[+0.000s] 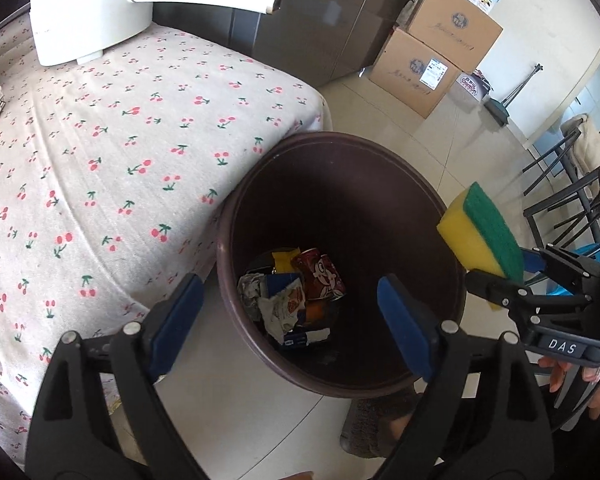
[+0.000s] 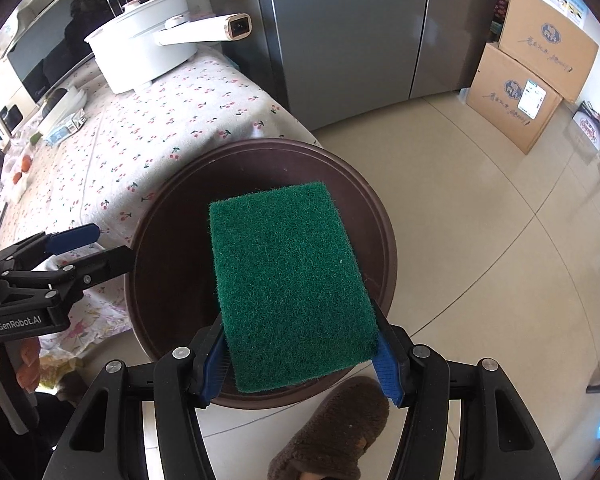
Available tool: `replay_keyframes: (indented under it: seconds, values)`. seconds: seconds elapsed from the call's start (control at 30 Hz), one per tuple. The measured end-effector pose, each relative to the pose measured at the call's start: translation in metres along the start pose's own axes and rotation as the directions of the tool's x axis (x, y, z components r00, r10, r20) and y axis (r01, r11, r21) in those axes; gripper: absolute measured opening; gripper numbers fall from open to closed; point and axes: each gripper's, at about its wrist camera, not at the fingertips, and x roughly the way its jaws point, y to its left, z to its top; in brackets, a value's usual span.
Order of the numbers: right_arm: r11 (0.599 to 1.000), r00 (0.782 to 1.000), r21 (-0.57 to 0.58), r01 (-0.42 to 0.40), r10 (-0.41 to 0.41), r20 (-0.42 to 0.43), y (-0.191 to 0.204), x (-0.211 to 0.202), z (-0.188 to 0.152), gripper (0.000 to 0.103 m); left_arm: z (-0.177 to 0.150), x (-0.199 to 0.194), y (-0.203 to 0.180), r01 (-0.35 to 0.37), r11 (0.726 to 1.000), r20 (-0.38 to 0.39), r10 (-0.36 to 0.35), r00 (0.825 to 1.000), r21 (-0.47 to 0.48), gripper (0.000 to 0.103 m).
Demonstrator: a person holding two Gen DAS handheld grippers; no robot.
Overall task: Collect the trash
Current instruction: 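Open the left tool to drop the pecan bag while the right tool drops the sponge, then move both tools back over the table toward the tissue and milk carton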
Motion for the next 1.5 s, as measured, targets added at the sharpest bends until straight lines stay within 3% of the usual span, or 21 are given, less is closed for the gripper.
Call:
replay_keyframes:
  seconds: [0.23,0.3,0.33,0.77,0.83,1.03,1.13,1.5]
  values:
    - [1.0,1.0,-0.02,0.02,-0.02,-0.012,0.015,0.006,0.007,0.065,-0.004,-0.014,0.012,-0.035,0.999,0.02,0.035,0.999,-0.009,0.089]
    - [0.999,0.999,-0.02,0.041,-0.042,-0.024,0.019,0.009,0.01,0.089,-0.004,-0.018,0.016,-0.049,0.999,0.027,0.049,0.998,-0.014,0.089]
    - [0.999,0.999,-0.016,0.049,-0.049,-0.02,0.021,0.009,0.011,0.091,-0.005,-0.02,0.019,-0.056,0.998,0.03,0.056,0.998,-0.018,0.089]
    - [0.997,1.0,-0.074,-0.009,0.007,-0.028,0.068,0.012,0.03,0.093,-0.019,-0.062,0.077,-0.136,0.983,0.064,0.145,0.987,-0.127,0.089]
    - [0.996,1.0,-0.092,-0.012,0.01,-0.022,0.08,0.012,0.036,0.093,-0.022,-0.072,0.088,-0.145,0.978,0.076,0.157,0.985,-0.153,0.094]
    - [0.992,0.999,-0.122,-0.041,0.041,-0.01,0.121,0.011,0.052,0.094,-0.036,-0.107,0.126,-0.177,0.95,0.118,0.213,0.97,-0.258,0.101]
    - [0.989,0.998,-0.136,-0.059,0.059,-0.003,0.143,0.011,0.058,0.102,-0.044,-0.123,0.147,-0.197,0.931,0.125,0.244,0.962,-0.306,0.102]
    - [0.973,0.995,-0.211,-0.097,0.089,-0.048,0.221,0.028,0.067,0.103,-0.081,-0.158,0.218,-0.253,0.855,0.074,0.319,0.945,-0.452,0.102]
